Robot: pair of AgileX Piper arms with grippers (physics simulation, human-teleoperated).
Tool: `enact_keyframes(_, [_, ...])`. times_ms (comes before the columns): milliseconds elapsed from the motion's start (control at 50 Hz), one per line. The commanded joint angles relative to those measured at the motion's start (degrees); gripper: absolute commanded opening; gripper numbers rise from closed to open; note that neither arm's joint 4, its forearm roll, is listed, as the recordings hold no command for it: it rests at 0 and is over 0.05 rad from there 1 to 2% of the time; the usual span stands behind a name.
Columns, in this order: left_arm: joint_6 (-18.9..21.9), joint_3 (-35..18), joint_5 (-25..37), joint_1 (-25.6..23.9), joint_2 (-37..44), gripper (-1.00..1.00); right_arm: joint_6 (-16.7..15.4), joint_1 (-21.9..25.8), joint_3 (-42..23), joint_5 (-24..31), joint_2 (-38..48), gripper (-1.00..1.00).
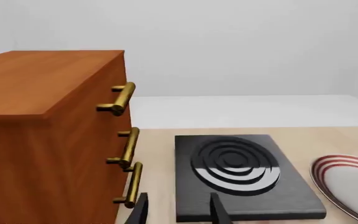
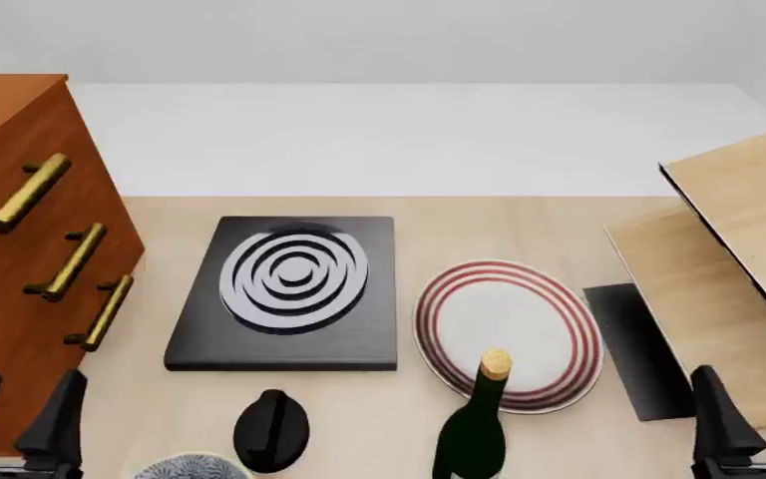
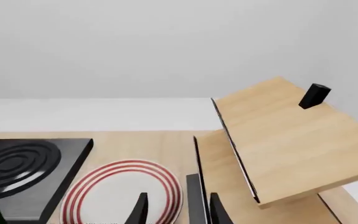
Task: Pick up the akita bowl and put it on the plate.
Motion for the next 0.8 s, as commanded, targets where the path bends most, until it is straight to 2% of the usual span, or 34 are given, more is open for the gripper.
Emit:
enact_keyframes(20, [0.0,-0.1,-0.3,1.5,0.4,1.0,-0.9,1.2,0.8,-1.5,0.7,1.0])
enact_keyframes(120, [0.0,0.0,-0.4,1.5,0.5,1.0,-1.1,2.5,-0.2,-1.0,1.5,1.0])
enact_keyframes(220, [-0.1,0.0,-0.5,1.5,0.7,1.0,-1.8,5.0,-3.0,2.8,0.2,1.0])
enact_keyframes(260, [-0.1,0.0,-0.5,1.5,0.8,1.0,-2.3,6.6,-4.9,4.4,0.3,1.0])
enact_keyframes(300, [-0.1,0.0,-0.5,1.5,0.8,1.0,-2.9,10.7,-6.8,5.9,1.8,1.0])
enact_keyframes(420, [-0.2,-0.1,-0.6,1.6,1.1,1.0,-5.7,13.8,-13.3,9.9,3.1,1.0])
enact_keyframes(480, [-0.3,-0.1,-0.6,1.6,1.1,1.0,-7.2,16.6,-17.1,11.5,6.0,1.0])
enact_keyframes(500, [-0.3,0.0,-0.6,1.6,1.1,1.0,-8.7,18.2,-18.3,11.7,7.8,1.0])
enact_keyframes(540, [-0.3,-0.1,-0.6,1.6,1.1,1.0,-9.4,21.3,-20.6,12.1,11.5,1.0])
enact_keyframes(560, [-0.3,-0.1,-0.6,1.6,1.1,1.0,-9.1,23.2,-21.6,12.3,13.2,1.0])
enact_keyframes(580, [-0.3,-0.1,-0.6,1.6,1.1,1.0,-6.1,24.9,-22.7,12.8,13.9,1.0])
enact_keyframes(600, [-0.3,0.0,-0.6,1.6,1.1,1.0,-6.7,24.8,-23.1,12.9,14.4,1.0])
enact_keyframes(620, [-0.3,-0.1,-0.6,1.6,1.1,1.0,-8.5,27.3,-24.8,13.6,16.6,1.0])
enact_keyframes(640, [-0.3,0.0,-0.6,1.6,1.1,1.0,-9.8,27.8,-25.6,14.0,17.7,1.0])
enact_keyframes(660, [-0.3,0.0,-0.7,1.6,1.1,1.0,-10.3,29.1,-26.5,14.5,17.8,1.0])
enact_keyframes(680, [-0.3,0.0,-0.7,1.6,1.1,1.0,-9.4,30.0,-27.9,15.4,18.7,1.0])
enact_keyframes(740, [-0.3,-0.1,-0.8,1.6,1.3,1.0,-12.1,31.4,-32.1,17.6,20.4,1.0])
enact_keyframes(760, [-0.3,-0.1,-0.7,1.6,1.3,1.0,-11.8,32.4,-33.5,18.4,21.5,1.0])
enact_keyframes(800, [-0.3,-0.1,-0.7,1.6,1.3,1.0,-14.0,33.2,-36.3,19.7,22.9,1.0])
